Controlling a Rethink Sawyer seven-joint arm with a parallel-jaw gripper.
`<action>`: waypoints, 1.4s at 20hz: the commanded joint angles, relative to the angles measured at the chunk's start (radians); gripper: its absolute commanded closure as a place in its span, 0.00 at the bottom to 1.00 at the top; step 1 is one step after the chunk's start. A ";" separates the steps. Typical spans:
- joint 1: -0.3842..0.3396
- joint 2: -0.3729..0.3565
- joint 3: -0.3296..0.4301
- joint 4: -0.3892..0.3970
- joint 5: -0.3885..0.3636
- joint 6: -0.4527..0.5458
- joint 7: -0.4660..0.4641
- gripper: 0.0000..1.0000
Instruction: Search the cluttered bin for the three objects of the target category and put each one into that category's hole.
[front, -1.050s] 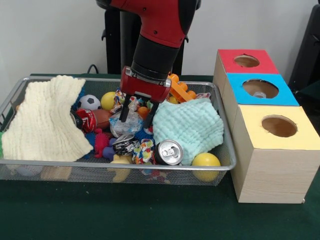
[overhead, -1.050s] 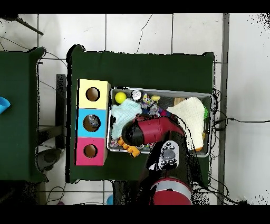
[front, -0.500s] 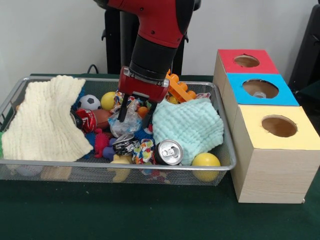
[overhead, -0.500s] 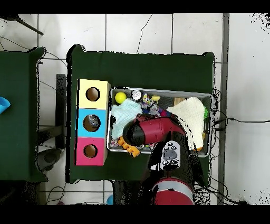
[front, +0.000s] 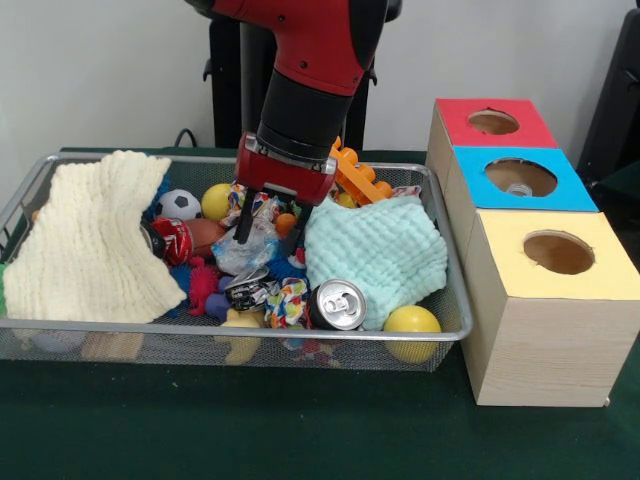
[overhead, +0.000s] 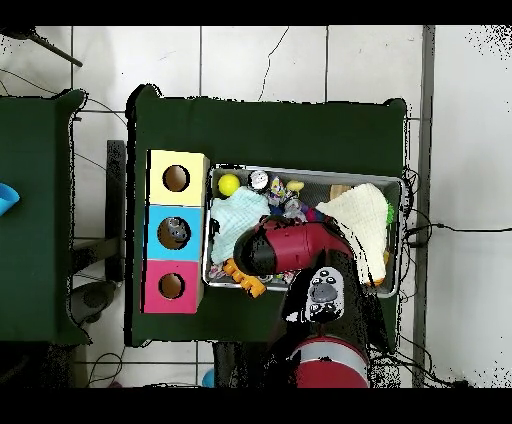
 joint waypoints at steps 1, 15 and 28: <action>-0.015 0.018 0.072 0.062 0.050 -0.027 0.143 0.00; -0.025 0.013 0.083 0.072 0.071 -0.026 0.120 0.00; -0.033 -0.009 0.081 0.058 0.032 0.030 0.043 0.00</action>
